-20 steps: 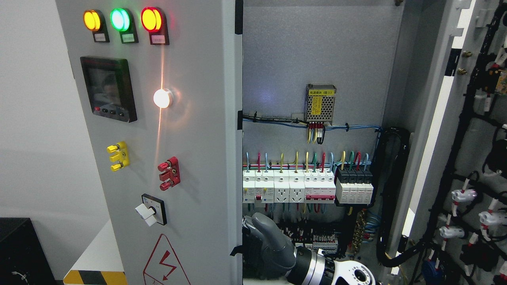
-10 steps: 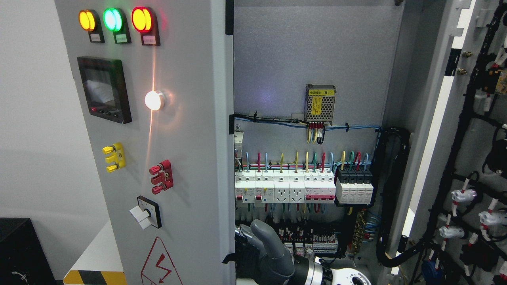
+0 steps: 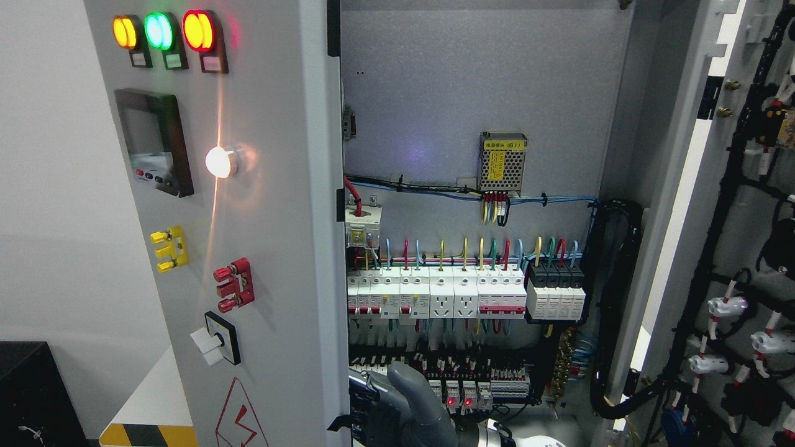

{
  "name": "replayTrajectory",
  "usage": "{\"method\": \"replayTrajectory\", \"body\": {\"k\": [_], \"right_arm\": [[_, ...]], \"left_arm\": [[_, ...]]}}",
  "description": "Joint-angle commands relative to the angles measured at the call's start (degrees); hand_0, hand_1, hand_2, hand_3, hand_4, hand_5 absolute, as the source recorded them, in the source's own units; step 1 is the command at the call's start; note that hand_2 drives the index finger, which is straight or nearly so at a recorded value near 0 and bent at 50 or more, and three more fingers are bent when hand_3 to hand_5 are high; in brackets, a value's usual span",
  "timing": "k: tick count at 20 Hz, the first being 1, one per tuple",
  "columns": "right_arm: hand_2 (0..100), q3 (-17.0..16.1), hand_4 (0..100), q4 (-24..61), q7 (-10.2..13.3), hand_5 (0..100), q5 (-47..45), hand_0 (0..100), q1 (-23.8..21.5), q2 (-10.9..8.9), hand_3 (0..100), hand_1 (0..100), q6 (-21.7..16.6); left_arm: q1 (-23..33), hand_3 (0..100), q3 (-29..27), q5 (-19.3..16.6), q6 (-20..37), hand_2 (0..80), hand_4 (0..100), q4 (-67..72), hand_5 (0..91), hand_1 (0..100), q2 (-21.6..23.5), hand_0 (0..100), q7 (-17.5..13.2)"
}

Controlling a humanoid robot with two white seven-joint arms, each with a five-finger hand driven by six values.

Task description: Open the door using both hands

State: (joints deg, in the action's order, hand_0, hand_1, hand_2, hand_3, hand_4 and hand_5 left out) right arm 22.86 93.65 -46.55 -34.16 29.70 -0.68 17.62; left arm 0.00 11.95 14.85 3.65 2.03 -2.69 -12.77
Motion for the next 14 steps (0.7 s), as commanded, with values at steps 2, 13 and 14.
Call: {"method": "replayTrajectory", "body": {"k": [2,13,14], "right_arm": [[0,4.4,0,1.5,0.2,0,0.8,0,-0.9,-1.61,0,0,-0.1],[0,7.9,0,1.5,0.3,0,1.6,0,-0.7,-2.66,0,0,-0.3],[0,8.1,0,1.5,0.3,0,1.6,0,-0.7,-2.66,0,0,-0.3]], "left_arm": [[0.4,0,0.0,0.0,0.0,0.0,0,0.0,0.0,0,-0.1,0,0.0],[0.4,0,0.0,0.0,0.0,0.0,0,0.0,0.0,0,-0.1,0,0.0],[0.4,0,0.0,0.0,0.0,0.0,0,0.0,0.0,0,-0.1,0,0.0]]}}
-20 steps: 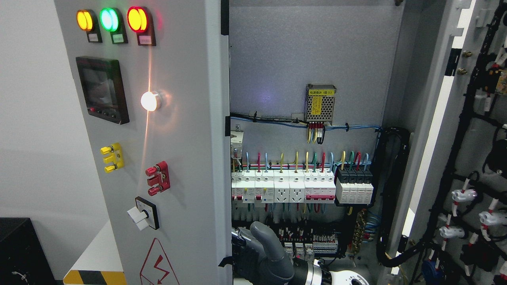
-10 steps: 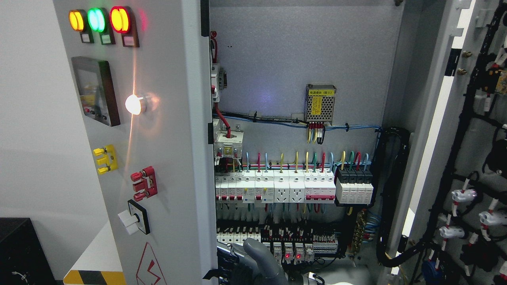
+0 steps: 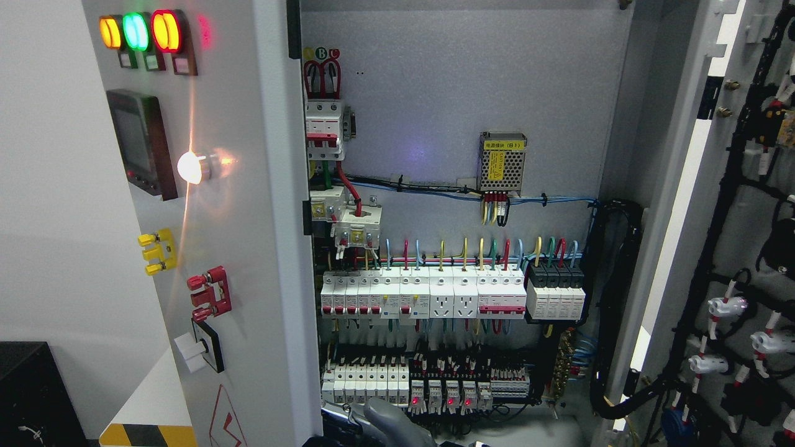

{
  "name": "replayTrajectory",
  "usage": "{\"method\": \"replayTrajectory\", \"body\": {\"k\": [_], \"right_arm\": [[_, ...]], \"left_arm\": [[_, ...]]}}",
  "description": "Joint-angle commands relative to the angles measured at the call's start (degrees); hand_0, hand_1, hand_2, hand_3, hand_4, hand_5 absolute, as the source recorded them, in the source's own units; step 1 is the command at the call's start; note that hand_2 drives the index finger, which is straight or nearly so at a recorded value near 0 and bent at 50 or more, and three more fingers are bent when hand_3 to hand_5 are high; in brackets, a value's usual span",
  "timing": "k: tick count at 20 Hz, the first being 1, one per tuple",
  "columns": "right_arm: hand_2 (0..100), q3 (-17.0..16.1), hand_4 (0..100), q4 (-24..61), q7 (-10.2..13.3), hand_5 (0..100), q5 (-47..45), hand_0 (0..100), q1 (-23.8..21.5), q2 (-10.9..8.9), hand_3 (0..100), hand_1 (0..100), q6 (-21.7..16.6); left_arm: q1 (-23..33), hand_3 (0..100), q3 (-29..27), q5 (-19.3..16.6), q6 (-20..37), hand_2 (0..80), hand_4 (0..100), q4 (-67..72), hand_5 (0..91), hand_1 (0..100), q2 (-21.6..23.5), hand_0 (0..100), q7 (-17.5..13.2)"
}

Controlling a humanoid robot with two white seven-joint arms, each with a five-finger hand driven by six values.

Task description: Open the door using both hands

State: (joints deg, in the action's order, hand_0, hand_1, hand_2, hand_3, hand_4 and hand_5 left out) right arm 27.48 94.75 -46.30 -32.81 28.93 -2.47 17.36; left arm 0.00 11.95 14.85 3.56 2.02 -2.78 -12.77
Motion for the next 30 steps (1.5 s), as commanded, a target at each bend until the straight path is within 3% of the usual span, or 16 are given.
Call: {"method": "replayTrajectory", "body": {"k": [1,15,22,30], "right_arm": [[0,3.6,0,0.4,0.1,0,0.2,0,0.1,-0.87,0,0,-0.1],[0,10.7,0,0.1,0.4,0,1.3,0,1.4,-0.08,0,0,-0.1],[0,12.0,0,-1.4,0.5,0,1.3,0,2.9,0.27,0,0,0.0],[0,12.2,0,-2.8,0.6,0,3.4,0,3.9,2.20,0,0,0.0]], "left_arm": [[0.4,0,0.0,0.0,0.1,0.0,0,0.0,0.0,0,0.0,0,0.0],[0.4,0,0.1,0.0,0.1,0.0,0,0.0,0.0,0,0.0,0,0.0],[0.4,0,0.1,0.0,0.1,0.0,0,0.0,0.0,0,0.0,0,0.0],[0.4,0,0.1,0.0,0.1,0.0,0,0.0,0.0,0,0.0,0,0.0]]}}
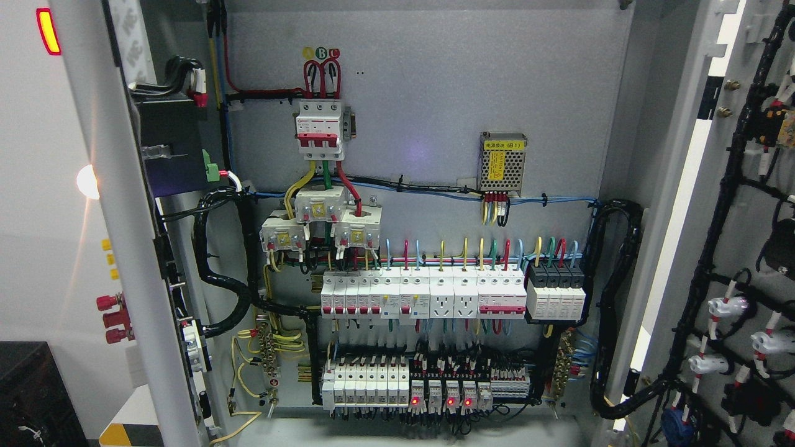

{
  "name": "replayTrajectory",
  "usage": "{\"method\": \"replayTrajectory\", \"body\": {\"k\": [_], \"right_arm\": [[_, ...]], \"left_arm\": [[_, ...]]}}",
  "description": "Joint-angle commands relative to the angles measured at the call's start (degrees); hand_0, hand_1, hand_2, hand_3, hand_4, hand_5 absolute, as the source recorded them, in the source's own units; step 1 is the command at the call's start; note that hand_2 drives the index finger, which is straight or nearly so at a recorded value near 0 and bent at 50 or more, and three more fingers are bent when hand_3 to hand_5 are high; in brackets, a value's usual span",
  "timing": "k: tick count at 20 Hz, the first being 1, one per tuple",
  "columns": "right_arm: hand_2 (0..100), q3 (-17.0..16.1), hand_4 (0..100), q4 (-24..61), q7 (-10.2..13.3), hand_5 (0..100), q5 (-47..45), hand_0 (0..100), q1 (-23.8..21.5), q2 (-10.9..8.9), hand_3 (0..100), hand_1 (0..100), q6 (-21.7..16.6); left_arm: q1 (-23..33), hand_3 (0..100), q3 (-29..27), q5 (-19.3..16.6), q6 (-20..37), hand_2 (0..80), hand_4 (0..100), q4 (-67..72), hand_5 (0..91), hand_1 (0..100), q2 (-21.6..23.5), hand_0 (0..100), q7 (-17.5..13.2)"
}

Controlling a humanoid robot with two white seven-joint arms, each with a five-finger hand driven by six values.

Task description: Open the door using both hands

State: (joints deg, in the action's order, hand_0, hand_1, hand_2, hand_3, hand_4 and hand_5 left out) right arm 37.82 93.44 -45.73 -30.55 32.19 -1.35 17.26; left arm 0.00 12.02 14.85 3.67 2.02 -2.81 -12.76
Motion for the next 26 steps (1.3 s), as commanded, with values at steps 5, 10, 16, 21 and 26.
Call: {"method": "replayTrajectory", "body": {"k": [5,10,16,21,26], "right_arm": [[0,2.5,0,-1.5,1.2,0,1.2,0,0.7,1.70,0,0,0.2],[0,3.3,0,-1.8,1.9,0,3.0,0,0.7,2.67,0,0,0.2],[0,4.9,0,-2.1,1.9,0,6.0,0,0.7,6.27,0,0,0.6],[0,5.0,0,-2.4,1.9,0,6.8,0,0.8,7.42,0,0,1.3],[0,5.0,0,-4.4,1.9,0,6.9,0,1.9,8.47,0,0,1.9]], "left_arm": [[0.4,0,0.0,0.0,0.0,0.0,0,0.0,0.0,0,0.0,0,0.0],[0.4,0,0.0,0.0,0.0,0.0,0,0.0,0.0,0,0.0,0,0.0],[0.4,0,-0.1,0.0,0.0,0.0,0,0.0,0.0,0,0.1,0,0.0],[0.4,0,-0.2,0.0,0.0,0.0,0,0.0,0.0,0,0.1,0,0.0],[0.4,0,-0.1,0.0,0.0,0.0,0,0.0,0.0,0,0.1,0,0.0]]}}
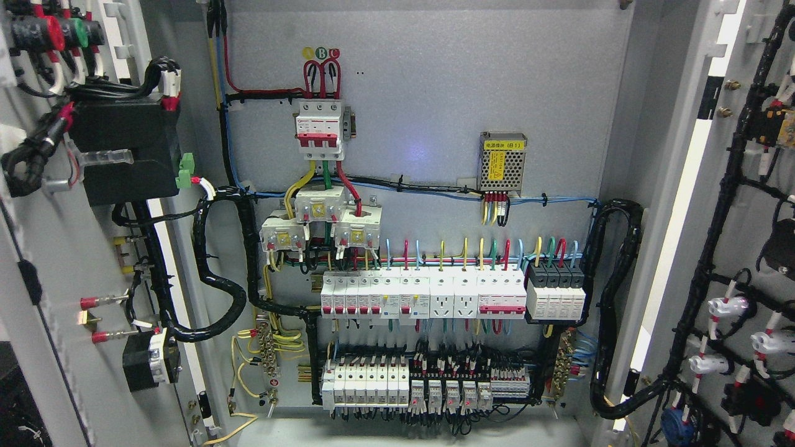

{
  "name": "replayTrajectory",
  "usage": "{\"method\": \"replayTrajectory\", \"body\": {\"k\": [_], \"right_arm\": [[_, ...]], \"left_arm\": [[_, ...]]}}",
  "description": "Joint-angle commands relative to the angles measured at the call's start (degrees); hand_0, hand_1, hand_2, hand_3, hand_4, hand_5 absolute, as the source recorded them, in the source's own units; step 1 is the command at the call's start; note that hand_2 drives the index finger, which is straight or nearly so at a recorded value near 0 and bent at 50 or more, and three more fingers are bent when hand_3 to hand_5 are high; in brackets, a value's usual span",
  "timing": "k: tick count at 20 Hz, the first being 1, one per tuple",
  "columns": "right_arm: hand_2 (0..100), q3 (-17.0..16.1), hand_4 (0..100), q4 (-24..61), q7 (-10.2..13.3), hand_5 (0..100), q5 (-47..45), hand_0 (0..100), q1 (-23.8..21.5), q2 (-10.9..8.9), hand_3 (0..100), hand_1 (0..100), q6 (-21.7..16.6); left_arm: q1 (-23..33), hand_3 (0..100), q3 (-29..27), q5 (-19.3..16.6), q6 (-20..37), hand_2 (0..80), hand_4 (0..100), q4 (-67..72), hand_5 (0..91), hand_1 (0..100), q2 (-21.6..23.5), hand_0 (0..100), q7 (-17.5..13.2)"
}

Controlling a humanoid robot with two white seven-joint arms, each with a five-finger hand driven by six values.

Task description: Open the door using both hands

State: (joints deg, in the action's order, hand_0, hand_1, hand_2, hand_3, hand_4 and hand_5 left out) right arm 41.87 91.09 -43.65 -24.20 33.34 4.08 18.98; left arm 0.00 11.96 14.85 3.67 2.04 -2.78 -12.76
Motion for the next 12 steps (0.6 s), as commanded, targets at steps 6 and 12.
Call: {"method": "replayTrajectory", "body": {"k": [6,12], "right_arm": [[0,0.7,0,-2.9,0.1,0,1.8,0,1.5,4.18,0,0,0.8],[0,0.8,0,-3.0,0.1,0,2.0,0,1.6,4.26,0,0,0.9]], "left_arm": [[0.4,0,0.0,0.0,0.0,0.0,0,0.1,0.0,0,0.1,0,0.0],[0.4,0,-0.1,0.0,0.0,0.0,0,0.1,0.0,0,0.1,0,0.0]]}}
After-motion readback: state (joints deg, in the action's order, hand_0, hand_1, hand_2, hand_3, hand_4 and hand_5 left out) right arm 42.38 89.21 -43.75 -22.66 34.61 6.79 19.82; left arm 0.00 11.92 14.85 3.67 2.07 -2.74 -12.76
